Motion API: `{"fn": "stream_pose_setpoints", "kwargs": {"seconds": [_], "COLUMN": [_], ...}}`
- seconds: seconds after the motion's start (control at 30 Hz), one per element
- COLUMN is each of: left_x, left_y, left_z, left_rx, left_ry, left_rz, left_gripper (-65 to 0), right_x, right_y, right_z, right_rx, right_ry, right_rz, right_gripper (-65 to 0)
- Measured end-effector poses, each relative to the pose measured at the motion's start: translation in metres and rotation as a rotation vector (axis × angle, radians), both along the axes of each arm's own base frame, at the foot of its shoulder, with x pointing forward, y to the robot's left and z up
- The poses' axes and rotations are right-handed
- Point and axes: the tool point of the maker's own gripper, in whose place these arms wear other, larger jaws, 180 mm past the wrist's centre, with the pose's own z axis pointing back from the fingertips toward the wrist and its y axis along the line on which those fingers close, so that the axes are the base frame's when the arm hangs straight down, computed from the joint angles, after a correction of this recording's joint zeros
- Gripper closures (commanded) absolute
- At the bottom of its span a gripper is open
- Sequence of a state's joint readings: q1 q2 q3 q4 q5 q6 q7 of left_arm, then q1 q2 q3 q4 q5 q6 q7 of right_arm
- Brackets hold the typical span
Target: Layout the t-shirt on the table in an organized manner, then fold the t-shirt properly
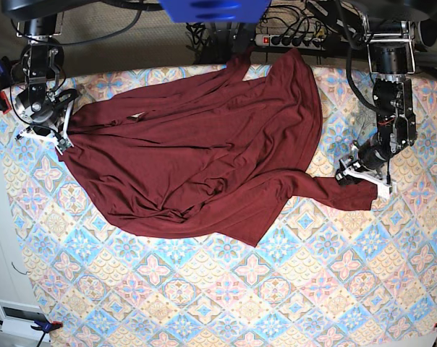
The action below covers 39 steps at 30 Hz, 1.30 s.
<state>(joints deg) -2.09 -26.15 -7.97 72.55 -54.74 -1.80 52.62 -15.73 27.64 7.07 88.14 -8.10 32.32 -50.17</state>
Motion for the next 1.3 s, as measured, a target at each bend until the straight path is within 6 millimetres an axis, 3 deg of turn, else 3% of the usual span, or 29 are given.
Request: {"fn": "stream_pose_setpoints", "kwargs": {"seconds": [0.2,0.3,0.47,0.53,0.67,0.8,0.87,0.97,1.13,1.27,1.3], "left_x": [0.002,0.005,0.028,0.038,0.066,0.095,0.116,0.164,0.232,0.26,0.265], "left_y": [0.023,0.026,0.019,0.015,-0.004,-0.048,-0.067,-0.076,-0.073,-0.057,-0.054], "left_z": [-0.001,-0.004,-0.008,-0.01,-0.012,-0.003,0.013,0.06,0.128,0.161,0.171], "left_rx": [-0.085,-0.099,-0.152,-0.191,-0.224,-0.22,-0.208,-0.156,-0.098,-0.046,-0.036], "left_ry": [-0.006,-0.002,-0.008,0.002,0.014,0.002,-0.041,-0.176,-0.355,-0.441,-0.46], "left_rz": [0.117,0.126,0.17,0.184,0.192,0.131,0.103,0.106,0.182,0.269,0.274], "left_gripper": [-28.9,-28.7,-28.4,-24.6,-1.7,0.0,0.0,0.0,0.0,-0.3,-3.6], "right_x": [-0.001,0.0,0.001,0.002,0.002,0.004,0.004,0.004,0.005,0.008,0.005], "right_y": [0.002,0.002,0.003,0.003,0.002,0.006,0.008,0.013,0.027,0.045,0.045], "right_z": [-0.002,-0.002,-0.001,-0.001,-0.001,0.003,0.007,0.011,0.017,0.02,0.02], "right_rx": [0.001,-0.002,-0.001,-0.003,-0.005,-0.008,-0.018,-0.023,-0.011,0.027,0.026], "right_ry": [0.001,0.002,0.0,0.002,0.002,-0.009,-0.006,-0.003,-0.015,-0.052,-0.048], "right_rz": [-0.002,-0.005,-0.008,-0.01,-0.01,0.002,0.009,0.024,0.053,0.067,0.07], "right_gripper": [-10.6,-10.6,-10.6,-10.6,-10.6,-10.6,-10.6,-10.6,-10.6,-10.6,-10.6]}}
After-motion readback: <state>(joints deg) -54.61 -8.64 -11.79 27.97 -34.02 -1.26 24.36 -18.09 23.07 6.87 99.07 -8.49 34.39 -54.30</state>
